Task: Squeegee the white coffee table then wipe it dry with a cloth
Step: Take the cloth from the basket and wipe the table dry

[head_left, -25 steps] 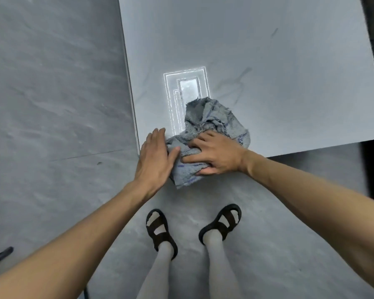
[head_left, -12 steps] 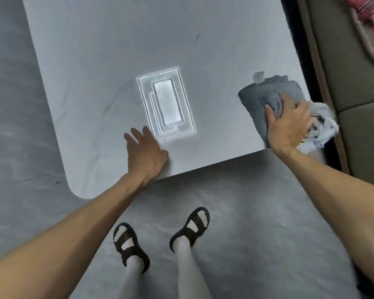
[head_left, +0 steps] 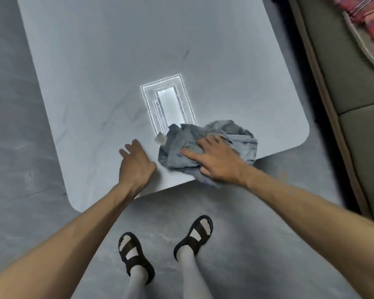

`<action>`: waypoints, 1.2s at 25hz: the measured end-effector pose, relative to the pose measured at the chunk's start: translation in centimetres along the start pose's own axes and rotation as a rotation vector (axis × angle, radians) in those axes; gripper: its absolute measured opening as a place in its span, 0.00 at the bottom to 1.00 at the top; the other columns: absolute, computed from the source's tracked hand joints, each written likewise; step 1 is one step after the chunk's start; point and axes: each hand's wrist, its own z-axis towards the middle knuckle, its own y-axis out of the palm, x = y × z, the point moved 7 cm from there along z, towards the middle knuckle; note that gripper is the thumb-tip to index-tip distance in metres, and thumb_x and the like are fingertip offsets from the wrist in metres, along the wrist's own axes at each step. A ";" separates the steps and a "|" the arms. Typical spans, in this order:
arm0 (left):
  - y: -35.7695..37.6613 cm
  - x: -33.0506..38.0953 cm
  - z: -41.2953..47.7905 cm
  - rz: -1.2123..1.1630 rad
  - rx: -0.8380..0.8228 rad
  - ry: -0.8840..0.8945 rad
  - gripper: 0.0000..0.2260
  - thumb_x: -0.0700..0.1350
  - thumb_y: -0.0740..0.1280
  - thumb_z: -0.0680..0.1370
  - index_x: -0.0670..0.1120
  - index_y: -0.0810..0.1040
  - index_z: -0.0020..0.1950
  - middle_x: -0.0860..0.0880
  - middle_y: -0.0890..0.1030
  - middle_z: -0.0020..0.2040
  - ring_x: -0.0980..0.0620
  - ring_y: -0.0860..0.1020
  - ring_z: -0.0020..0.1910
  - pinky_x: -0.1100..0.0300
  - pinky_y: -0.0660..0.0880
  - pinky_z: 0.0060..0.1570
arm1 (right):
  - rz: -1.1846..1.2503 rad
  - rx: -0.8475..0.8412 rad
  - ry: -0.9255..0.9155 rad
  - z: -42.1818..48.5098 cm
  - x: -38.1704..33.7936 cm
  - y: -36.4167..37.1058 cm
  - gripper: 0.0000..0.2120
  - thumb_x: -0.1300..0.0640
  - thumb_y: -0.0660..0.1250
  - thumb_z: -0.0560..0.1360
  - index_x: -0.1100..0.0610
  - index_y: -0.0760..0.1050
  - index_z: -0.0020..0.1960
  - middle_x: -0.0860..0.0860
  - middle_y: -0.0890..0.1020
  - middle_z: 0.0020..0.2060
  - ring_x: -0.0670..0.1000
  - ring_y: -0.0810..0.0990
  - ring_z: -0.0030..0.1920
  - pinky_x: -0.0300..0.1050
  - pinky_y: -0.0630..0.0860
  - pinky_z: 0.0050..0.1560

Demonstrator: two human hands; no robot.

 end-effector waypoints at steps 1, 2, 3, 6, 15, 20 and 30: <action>0.1 0.0 0.0 0.026 -0.005 0.009 0.20 0.36 0.58 0.72 0.38 0.61 0.64 0.33 0.65 0.67 0.29 0.61 0.69 0.41 0.69 0.57 | -0.036 -0.023 -0.052 -0.8 2.2 -0.3 0.29 0.47 0.57 0.73 0.43 0.60 0.74 0.57 0.73 0.54 0.55 0.70 0.50 0.52 0.67 0.53; 0.2 -0.2 0.0 0.042 -0.009 0.017 0.21 0.34 0.57 0.72 0.37 0.61 0.65 0.32 0.64 0.68 0.28 0.60 0.69 0.39 0.69 0.59 | -0.070 -0.041 -0.028 -1.7 4.9 -0.4 0.28 0.46 0.57 0.73 0.41 0.60 0.73 0.56 0.73 0.55 0.56 0.70 0.51 0.53 0.67 0.54; 0.1 -0.3 0.0 0.052 -0.012 0.020 0.22 0.33 0.57 0.72 0.37 0.61 0.65 0.32 0.64 0.68 0.28 0.60 0.69 0.39 0.69 0.59 | -0.111 -0.025 0.071 -2.7 7.9 -0.8 0.28 0.46 0.57 0.73 0.40 0.61 0.73 0.57 0.73 0.55 0.57 0.70 0.51 0.55 0.68 0.54; 0.1 -0.5 -0.2 0.030 -0.030 0.036 0.23 0.33 0.57 0.71 0.39 0.61 0.66 0.33 0.63 0.70 0.30 0.61 0.70 0.42 0.70 0.57 | -0.116 0.159 0.711 -6.3 14.6 -2.4 0.27 0.46 0.60 0.72 0.41 0.63 0.71 0.61 0.73 0.52 0.61 0.71 0.50 0.59 0.69 0.52; -6.9 -7.8 -0.4 -0.461 0.300 -0.034 0.20 0.38 0.61 0.74 0.46 0.71 0.66 0.48 0.80 0.60 0.46 0.77 0.59 0.56 0.71 0.54 | 0.047 0.345 1.208 4.1 1.7 -1.2 0.31 0.45 0.64 0.74 0.51 0.60 0.74 0.68 0.72 0.60 0.62 0.72 0.56 0.57 0.67 0.57; -10.2 -20.4 -0.5 -0.393 0.412 -0.209 0.20 0.39 0.62 0.76 0.42 0.68 0.68 0.43 0.74 0.67 0.42 0.73 0.65 0.51 0.69 0.63 | 0.151 0.090 0.234 16.4 -21.7 2.3 0.28 0.41 0.64 0.73 0.49 0.67 0.70 0.61 0.75 0.53 0.59 0.74 0.51 0.54 0.69 0.51; -6.2 -11.5 1.9 0.015 0.063 0.048 0.24 0.35 0.59 0.71 0.40 0.62 0.67 0.31 0.61 0.69 0.31 0.59 0.70 0.43 0.65 0.66 | -0.006 0.081 0.066 5.7 1.1 -1.3 0.20 0.42 0.55 0.79 0.41 0.65 0.70 0.59 0.71 0.50 0.59 0.71 0.49 0.54 0.70 0.50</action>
